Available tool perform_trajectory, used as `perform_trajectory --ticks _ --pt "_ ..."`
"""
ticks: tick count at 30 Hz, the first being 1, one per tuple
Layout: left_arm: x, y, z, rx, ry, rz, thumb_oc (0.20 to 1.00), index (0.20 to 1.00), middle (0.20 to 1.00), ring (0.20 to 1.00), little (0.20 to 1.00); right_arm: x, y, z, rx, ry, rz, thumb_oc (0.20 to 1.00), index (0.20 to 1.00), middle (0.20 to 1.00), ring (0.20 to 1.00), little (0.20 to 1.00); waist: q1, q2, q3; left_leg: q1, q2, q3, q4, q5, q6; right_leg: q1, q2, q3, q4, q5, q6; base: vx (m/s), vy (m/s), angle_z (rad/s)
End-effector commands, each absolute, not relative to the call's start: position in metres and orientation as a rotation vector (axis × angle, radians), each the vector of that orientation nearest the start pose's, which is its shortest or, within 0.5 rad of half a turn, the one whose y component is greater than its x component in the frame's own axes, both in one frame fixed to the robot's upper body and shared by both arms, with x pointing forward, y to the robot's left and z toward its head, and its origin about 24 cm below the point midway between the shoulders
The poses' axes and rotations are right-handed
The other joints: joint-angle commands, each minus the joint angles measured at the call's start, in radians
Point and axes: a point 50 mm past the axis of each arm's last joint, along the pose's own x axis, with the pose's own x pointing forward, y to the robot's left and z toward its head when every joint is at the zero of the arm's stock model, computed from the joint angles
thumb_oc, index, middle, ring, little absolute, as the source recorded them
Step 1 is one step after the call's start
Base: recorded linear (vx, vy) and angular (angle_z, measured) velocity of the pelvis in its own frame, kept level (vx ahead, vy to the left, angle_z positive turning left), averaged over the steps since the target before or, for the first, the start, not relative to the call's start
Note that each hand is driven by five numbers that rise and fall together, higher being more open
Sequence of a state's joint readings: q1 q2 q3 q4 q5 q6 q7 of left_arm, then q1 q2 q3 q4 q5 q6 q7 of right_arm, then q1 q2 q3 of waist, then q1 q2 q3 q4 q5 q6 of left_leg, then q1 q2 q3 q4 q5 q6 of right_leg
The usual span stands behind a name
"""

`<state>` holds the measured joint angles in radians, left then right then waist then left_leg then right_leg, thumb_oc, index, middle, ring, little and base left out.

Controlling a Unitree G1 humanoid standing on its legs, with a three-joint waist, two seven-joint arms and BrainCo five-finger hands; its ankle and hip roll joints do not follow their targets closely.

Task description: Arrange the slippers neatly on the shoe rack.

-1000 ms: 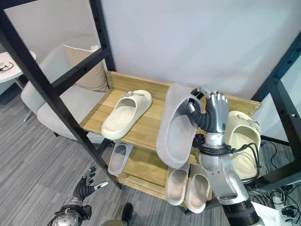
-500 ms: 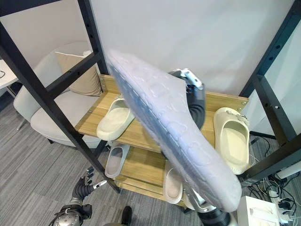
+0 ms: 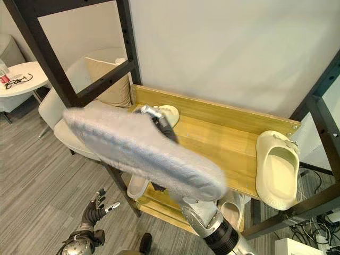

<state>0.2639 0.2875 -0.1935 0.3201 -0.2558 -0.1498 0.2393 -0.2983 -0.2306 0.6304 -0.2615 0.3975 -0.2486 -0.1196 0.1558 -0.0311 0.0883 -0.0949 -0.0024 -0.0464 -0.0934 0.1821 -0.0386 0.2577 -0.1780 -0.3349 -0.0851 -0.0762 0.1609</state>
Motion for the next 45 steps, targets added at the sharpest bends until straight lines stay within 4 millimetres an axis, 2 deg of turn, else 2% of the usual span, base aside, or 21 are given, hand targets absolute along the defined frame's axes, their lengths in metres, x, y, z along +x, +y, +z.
perform_trajectory --ticks 1,10,13,16,19,21,25,32,37,38,39,42,45 --pt "0.187 0.212 -0.047 0.119 0.311 0.207 1.000 1.000 1.000 1.000 1.000 0.223 -0.028 0.178 0.207 -0.684 0.692 0.200 0.200 0.200 0.200 0.200 0.044 0.020 0.028 0.141 0.079 -0.005 0.006 -0.173 -0.051 -0.069 0.002 -0.035 0.027 0.011 -0.023 -0.01 0.012 0.04" --pt "0.173 0.231 -0.056 0.138 0.364 0.306 1.000 1.000 1.000 1.000 1.000 0.227 -0.035 0.152 0.013 -0.636 0.635 0.200 0.200 0.200 0.200 0.200 0.081 0.008 0.042 0.129 0.078 -0.040 0.006 -0.168 -0.053 -0.063 0.005 -0.066 0.035 -0.003 -0.024 0.01 -0.007 0.18" --pt "0.169 0.242 -0.053 0.138 0.357 0.366 1.000 1.000 1.000 1.000 1.000 0.231 -0.047 0.140 -0.160 -0.638 0.567 0.200 0.200 0.200 0.200 0.200 0.094 0.016 0.081 0.112 0.081 -0.048 0.006 -0.158 -0.051 -0.084 0.004 -0.077 0.056 -0.014 -0.024 -0.06 -0.027 0.09" --pt "0.177 0.244 -0.043 0.129 0.298 0.392 1.000 1.000 1.000 1.000 1.000 0.240 -0.057 0.134 -0.345 -0.667 0.464 0.200 0.200 0.200 0.200 0.200 0.104 0.041 0.159 0.060 0.083 -0.055 0.055 -0.150 -0.048 -0.145 -0.016 -0.091 0.137 -0.033 -0.029 -0.19 -0.002 0.05" --pt "0.194 0.239 -0.030 0.108 0.214 0.399 1.000 1.000 1.000 1.000 1.000 0.249 -0.067 0.132 -0.502 -0.708 0.367 0.200 0.200 0.200 0.200 0.200 0.098 0.070 0.240 -0.056 0.079 -0.071 0.167 -0.159 -0.040 -0.267 -0.060 -0.086 0.274 -0.048 -0.038 -0.29 0.057 0.09" --pt "0.206 0.232 -0.020 0.088 0.151 0.388 1.000 1.000 1.000 1.000 1.000 0.256 -0.076 0.131 -0.605 -0.730 0.296 0.200 0.200 0.200 0.200 0.200 0.093 0.086 0.271 -0.164 0.064 -0.078 0.245 -0.167 -0.034 -0.373 -0.089 -0.073 0.368 -0.060 -0.040 -0.26 0.071 0.18" --pt "0.212 0.226 -0.013 0.063 0.109 0.381 1.000 1.000 1.000 1.000 1.000 0.264 -0.091 0.119 -0.745 -0.703 0.199 0.200 0.200 0.200 0.200 0.200 0.087 0.093 0.268 -0.265 0.051 -0.091 0.306 -0.181 -0.032 -0.468 -0.105 -0.059 0.448 -0.087 -0.041 -0.10 0.056 0.16" --pt "0.217 0.219 -0.007 0.062 0.077 0.360 1.000 1.000 1.000 1.000 1.000 0.267 -0.100 0.102 -0.856 -0.672 0.127 0.200 0.200 0.200 0.200 0.200 0.089 0.091 0.289 -0.284 0.048 -0.097 0.326 -0.196 -0.030 -0.480 -0.108 -0.050 0.461 -0.101 -0.041 -0.01 0.020 0.05" --pt "0.221 0.217 -0.004 0.068 0.060 0.350 1.000 1.000 1.000 1.000 1.000 0.274 -0.106 0.103 -0.897 -0.679 0.045 0.200 0.200 0.200 0.200 0.200 0.089 0.091 0.307 -0.280 0.043 -0.096 0.333 -0.203 -0.028 -0.480 -0.112 -0.047 0.463 -0.098 -0.040 -0.03 0.032 0.03" --pt "0.221 0.216 -0.003 0.067 0.056 0.343 1.000 1.000 1.000 1.000 1.000 0.276 -0.111 0.105 -0.903 -0.682 0.010 0.200 0.200 0.200 0.200 0.200 0.088 0.090 0.310 -0.278 0.043 -0.096 0.332 -0.205 -0.026 -0.478 -0.112 -0.046 0.459 -0.096 -0.040 -0.05 0.055 0.02" --pt "0.221 0.217 -0.002 0.067 0.054 0.339 1.000 1.000 1.000 1.000 1.000 0.281 -0.124 0.109 -0.934 -0.682 -0.076 0.200 0.200 0.200 0.200 0.200 0.087 0.088 0.319 -0.274 0.043 -0.090 0.332 -0.210 -0.023 -0.477 -0.114 -0.042 0.454 -0.087 -0.038 -0.04 0.049 0.00" --pt "0.222 0.219 -0.001 0.074 0.047 0.337 1.000 1.000 1.000 1.000 1.000 0.286 -0.132 0.112 -0.970 -0.683 -0.123 0.200 0.200 0.200 0.200 0.200 0.088 0.084 0.325 -0.277 0.042 -0.086 0.339 -0.213 -0.022 -0.481 -0.115 -0.039 0.455 -0.085 -0.039 -0.03 0.030 -0.01" --pt "0.224 0.220 0.004 0.074 0.027 0.329 1.000 1.000 1.000 1.000 1.000 0.296 -0.150 0.117 -1.029 -0.667 -0.212 0.200 0.200 0.200 0.200 0.200 0.089 0.080 0.338 -0.291 0.041 -0.083 0.357 -0.219 -0.021 -0.495 -0.116 -0.036 0.468 -0.084 -0.040 -0.03 0.021 -0.07"
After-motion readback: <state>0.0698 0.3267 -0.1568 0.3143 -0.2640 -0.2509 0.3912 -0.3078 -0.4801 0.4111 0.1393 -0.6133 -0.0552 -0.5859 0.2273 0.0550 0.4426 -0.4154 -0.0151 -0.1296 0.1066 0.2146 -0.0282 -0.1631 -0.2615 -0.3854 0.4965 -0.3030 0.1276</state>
